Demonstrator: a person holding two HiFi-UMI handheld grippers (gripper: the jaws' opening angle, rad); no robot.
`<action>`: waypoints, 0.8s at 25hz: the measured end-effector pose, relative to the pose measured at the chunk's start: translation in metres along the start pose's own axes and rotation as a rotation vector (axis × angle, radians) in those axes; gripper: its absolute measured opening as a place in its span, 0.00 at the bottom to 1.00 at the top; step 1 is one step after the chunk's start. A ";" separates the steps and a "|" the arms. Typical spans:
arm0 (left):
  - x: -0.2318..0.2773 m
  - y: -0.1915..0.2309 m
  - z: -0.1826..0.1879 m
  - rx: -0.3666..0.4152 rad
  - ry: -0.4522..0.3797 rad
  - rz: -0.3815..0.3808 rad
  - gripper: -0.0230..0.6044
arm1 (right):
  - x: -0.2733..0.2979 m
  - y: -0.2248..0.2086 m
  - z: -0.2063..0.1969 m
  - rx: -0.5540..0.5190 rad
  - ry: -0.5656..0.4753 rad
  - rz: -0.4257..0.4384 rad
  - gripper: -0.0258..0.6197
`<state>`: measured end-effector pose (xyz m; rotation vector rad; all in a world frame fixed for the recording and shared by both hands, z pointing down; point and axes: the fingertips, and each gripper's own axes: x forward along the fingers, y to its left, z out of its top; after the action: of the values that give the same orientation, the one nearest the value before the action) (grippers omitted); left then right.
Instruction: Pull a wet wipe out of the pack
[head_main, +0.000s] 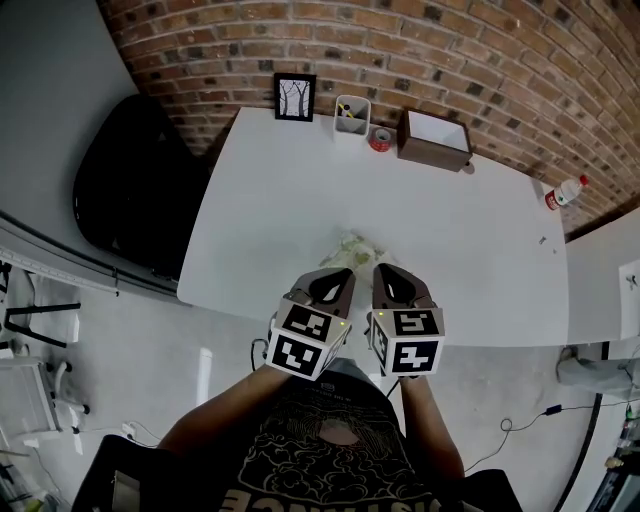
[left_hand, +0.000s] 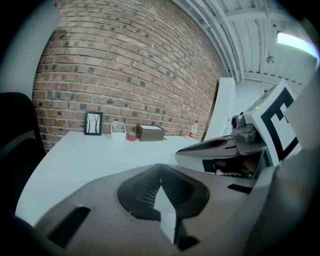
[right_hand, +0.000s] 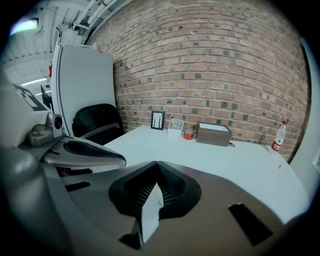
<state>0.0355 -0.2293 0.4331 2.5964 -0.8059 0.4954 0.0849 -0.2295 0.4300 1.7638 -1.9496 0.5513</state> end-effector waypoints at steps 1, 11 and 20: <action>-0.002 0.000 0.000 0.001 -0.002 0.000 0.06 | -0.002 0.001 0.000 0.000 -0.002 -0.001 0.07; -0.027 0.000 -0.003 -0.005 -0.034 0.029 0.06 | -0.022 0.020 0.002 -0.004 -0.036 0.010 0.07; -0.047 -0.011 -0.007 -0.015 -0.062 0.043 0.06 | -0.044 0.041 0.001 -0.006 -0.069 0.039 0.07</action>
<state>0.0035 -0.1961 0.4161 2.5973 -0.8837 0.4208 0.0478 -0.1904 0.4043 1.7663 -2.0337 0.5039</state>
